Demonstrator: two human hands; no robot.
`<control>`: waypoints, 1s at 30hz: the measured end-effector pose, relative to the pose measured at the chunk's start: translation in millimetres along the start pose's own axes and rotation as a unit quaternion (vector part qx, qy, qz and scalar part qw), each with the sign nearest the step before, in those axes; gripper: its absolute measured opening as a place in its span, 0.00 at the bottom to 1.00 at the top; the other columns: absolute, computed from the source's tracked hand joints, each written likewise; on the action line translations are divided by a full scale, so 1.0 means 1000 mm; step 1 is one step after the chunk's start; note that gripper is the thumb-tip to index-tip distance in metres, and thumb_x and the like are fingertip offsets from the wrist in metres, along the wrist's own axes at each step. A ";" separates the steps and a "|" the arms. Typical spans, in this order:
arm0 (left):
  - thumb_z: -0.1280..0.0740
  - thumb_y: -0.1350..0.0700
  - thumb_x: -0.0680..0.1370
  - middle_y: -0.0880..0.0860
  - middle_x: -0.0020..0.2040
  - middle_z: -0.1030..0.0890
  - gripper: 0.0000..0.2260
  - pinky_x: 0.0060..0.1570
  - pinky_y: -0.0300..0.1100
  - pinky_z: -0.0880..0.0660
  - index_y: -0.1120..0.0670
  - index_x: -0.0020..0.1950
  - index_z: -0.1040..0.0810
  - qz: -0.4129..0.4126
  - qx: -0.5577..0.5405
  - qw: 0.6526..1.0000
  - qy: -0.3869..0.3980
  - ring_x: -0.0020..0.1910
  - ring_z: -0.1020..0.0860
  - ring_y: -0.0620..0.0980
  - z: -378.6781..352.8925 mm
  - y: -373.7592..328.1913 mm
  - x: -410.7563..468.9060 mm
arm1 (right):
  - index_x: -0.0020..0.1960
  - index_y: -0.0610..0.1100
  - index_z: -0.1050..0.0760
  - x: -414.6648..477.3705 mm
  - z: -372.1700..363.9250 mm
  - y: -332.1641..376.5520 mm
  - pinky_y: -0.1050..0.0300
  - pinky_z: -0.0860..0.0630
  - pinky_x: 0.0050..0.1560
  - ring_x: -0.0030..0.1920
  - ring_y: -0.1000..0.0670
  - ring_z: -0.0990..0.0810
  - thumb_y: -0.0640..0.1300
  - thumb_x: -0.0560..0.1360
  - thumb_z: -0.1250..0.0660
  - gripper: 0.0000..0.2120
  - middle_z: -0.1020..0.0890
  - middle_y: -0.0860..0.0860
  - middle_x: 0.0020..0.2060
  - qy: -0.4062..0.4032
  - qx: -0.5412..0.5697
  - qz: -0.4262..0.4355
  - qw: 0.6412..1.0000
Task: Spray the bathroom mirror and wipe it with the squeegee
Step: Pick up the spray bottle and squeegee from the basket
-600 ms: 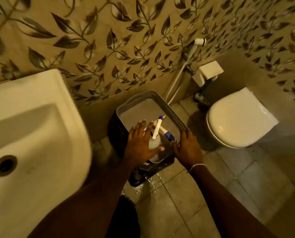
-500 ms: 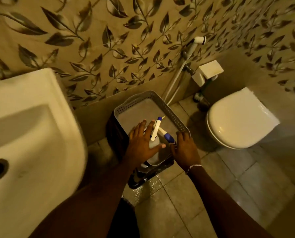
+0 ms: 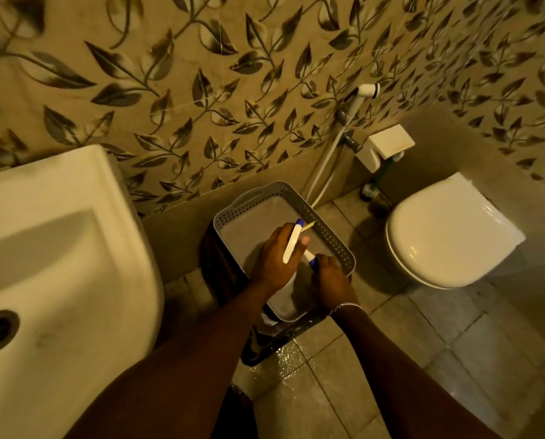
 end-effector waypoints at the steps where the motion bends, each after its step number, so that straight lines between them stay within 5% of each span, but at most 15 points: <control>1: 0.37 0.41 0.83 0.51 0.52 0.21 0.14 0.50 0.50 0.20 0.50 0.61 0.26 0.000 -0.003 1.000 -0.006 0.49 0.21 0.48 0.004 -0.006 0.000 | 0.67 0.45 0.29 -0.006 0.008 0.001 0.53 0.20 0.54 0.55 0.46 0.20 0.42 0.79 0.33 0.17 0.24 0.44 0.62 -0.007 0.006 -0.005 1.000; 6: 0.42 0.33 0.80 0.51 0.57 0.23 0.22 0.50 0.39 0.26 0.48 0.62 0.27 -0.001 -0.007 0.998 -0.055 0.50 0.24 0.42 0.051 -0.060 0.002 | 0.65 0.46 0.28 -0.037 0.072 0.014 0.51 0.18 0.52 0.53 0.47 0.19 0.42 0.80 0.35 0.14 0.22 0.45 0.61 -0.043 0.027 -0.031 0.998; 10: 0.38 0.41 0.82 0.51 0.55 0.22 0.15 0.51 0.40 0.25 0.51 0.59 0.25 -0.021 -0.017 0.997 -0.074 0.50 0.22 0.45 0.102 -0.119 0.003 | 0.64 0.45 0.28 -0.061 0.133 0.038 0.52 0.21 0.47 0.46 0.48 0.21 0.43 0.81 0.35 0.13 0.20 0.45 0.56 -0.079 0.071 -0.061 0.992; 15: 0.36 0.45 0.83 0.45 0.46 0.24 0.12 0.44 0.23 0.31 0.53 0.57 0.25 -0.054 -0.034 0.990 -0.126 0.44 0.25 0.35 0.183 -0.191 -0.003 | 0.64 0.45 0.29 -0.089 0.207 0.089 0.54 0.25 0.45 0.51 0.43 0.18 0.47 0.79 0.33 0.15 0.18 0.44 0.54 -0.130 0.149 -0.048 0.979; 22: 0.34 0.49 0.83 0.55 0.50 0.20 0.12 0.48 0.41 0.22 0.57 0.59 0.23 -0.104 -0.046 0.970 -0.213 0.48 0.20 0.50 0.317 -0.264 -0.019 | 0.65 0.43 0.30 -0.122 0.305 0.192 0.44 0.20 0.52 0.51 0.40 0.19 0.48 0.79 0.33 0.17 0.19 0.42 0.52 -0.218 0.251 0.013 0.943; 24: 0.33 0.49 0.83 0.53 0.49 0.21 0.11 0.47 0.37 0.24 0.56 0.58 0.23 -0.120 -0.034 0.962 -0.242 0.47 0.21 0.49 0.354 -0.279 -0.027 | 0.59 0.43 0.28 -0.133 0.329 0.227 0.48 0.21 0.46 0.45 0.41 0.20 0.46 0.79 0.33 0.11 0.20 0.43 0.46 -0.266 0.286 0.050 0.919; 27: 0.34 0.49 0.82 0.51 0.48 0.21 0.10 0.44 0.30 0.28 0.55 0.55 0.22 -0.118 -0.034 0.947 -0.298 0.45 0.23 0.46 0.416 -0.292 -0.043 | 0.48 0.46 0.30 -0.148 0.363 0.289 0.60 0.34 0.31 0.34 0.48 0.27 0.45 0.79 0.33 0.06 0.27 0.50 0.34 -0.328 0.315 0.113 0.883; 30: 0.33 0.50 0.82 0.53 0.46 0.20 0.09 0.45 0.42 0.24 0.56 0.52 0.22 -0.113 -0.046 0.924 -0.361 0.44 0.22 0.50 0.495 -0.300 -0.068 | 0.44 0.49 0.30 -0.161 0.391 0.366 0.55 0.32 0.30 0.32 0.46 0.25 0.50 0.82 0.38 0.09 0.26 0.50 0.32 -0.350 0.347 0.185 0.850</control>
Point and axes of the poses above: each hand's wrist, its own x-axis towards the middle knuckle, its own z-axis out of the back of the hand, y = z × x, the point moved 10 cm from there along x, towards the middle knuckle
